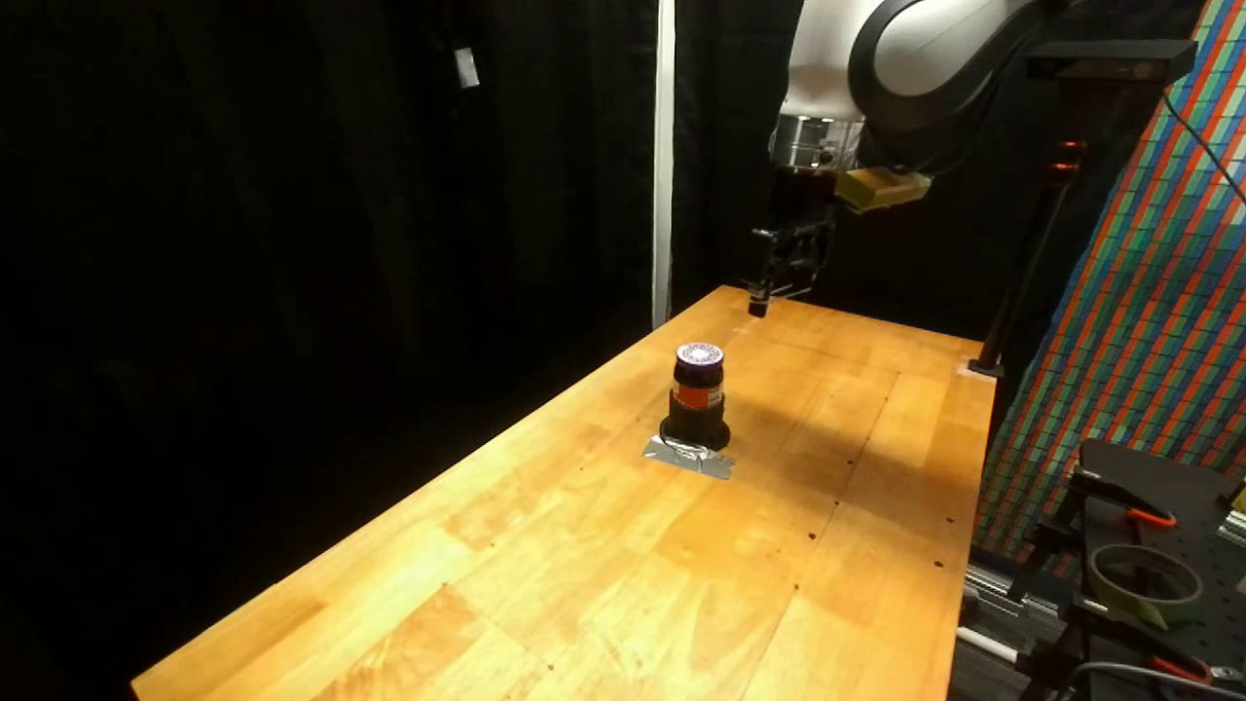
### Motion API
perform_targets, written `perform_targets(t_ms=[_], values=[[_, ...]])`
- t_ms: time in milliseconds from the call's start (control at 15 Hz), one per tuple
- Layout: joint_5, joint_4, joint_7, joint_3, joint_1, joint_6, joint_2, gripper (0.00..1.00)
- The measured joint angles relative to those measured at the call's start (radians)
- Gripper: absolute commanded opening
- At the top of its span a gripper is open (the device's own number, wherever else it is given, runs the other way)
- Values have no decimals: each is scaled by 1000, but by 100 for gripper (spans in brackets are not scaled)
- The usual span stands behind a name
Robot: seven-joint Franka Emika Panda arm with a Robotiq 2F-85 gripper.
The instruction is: Put the elastic around the bottle on the table
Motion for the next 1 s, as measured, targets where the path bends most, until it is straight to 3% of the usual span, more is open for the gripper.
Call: perform_targets(t_ms=[467,1000], values=[[-13,189,-24,1,29,131,239,100],[-14,300,-53,-18,48,205,400,100]])
